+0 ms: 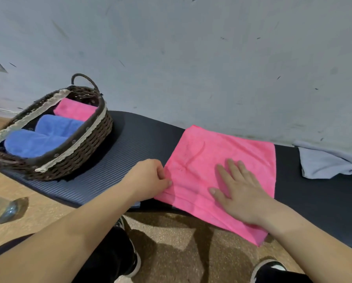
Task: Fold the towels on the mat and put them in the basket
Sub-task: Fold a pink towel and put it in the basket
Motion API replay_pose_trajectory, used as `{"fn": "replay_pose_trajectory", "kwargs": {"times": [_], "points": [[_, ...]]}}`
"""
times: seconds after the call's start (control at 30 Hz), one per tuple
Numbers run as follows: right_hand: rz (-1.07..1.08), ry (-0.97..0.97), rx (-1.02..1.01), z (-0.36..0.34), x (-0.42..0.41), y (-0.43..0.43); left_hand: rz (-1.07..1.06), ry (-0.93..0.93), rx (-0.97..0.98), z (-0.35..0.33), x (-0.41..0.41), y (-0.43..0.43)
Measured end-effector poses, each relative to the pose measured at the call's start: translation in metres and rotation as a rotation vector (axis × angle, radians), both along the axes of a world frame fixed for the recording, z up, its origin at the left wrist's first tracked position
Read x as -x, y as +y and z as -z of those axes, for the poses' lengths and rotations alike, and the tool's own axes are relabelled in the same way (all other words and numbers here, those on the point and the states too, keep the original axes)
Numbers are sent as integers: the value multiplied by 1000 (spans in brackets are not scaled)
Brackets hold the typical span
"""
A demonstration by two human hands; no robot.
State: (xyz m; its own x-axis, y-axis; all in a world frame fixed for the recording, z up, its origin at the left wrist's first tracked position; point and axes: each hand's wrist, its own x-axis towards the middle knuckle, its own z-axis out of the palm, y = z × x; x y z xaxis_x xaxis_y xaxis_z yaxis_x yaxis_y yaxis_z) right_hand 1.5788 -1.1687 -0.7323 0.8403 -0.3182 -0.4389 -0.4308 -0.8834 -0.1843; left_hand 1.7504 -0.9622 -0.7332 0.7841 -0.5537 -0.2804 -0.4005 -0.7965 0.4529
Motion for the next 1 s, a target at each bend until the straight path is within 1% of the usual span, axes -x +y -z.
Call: {"fn": "replay_pose_trajectory", "kwargs": {"times": [0.2,0.37,0.43,0.5,0.57,0.67,0.77,0.83,0.97,1.0], "points": [[3,95,-8,4,-6,1,15,26,81,2,7,-4],[1,88,-14,4,-4,0,-54,86,171,-3,3,-2],[0,81,-16,5,-4,-1,-92,140,203,-9,-1,2],[-8,66,-19,7,-4,0,-86,229,195,-11,-4,9],[-24,55,-17,10,-1,0,-52,263,120,-10,-7,18],[-47,59,-11,12,4,2,32,147,-54,-2,-10,25],[-59,9,-28,9,6,5,68,48,-98,-4,-12,23],[-96,-81,-40,6,9,13,99,11,-152,-8,-15,22],[-246,-342,5,3,17,34,106,-46,-232,-13,-16,23],[-272,-367,-8,4,18,37,106,-72,-225,-14,-15,23]]}}
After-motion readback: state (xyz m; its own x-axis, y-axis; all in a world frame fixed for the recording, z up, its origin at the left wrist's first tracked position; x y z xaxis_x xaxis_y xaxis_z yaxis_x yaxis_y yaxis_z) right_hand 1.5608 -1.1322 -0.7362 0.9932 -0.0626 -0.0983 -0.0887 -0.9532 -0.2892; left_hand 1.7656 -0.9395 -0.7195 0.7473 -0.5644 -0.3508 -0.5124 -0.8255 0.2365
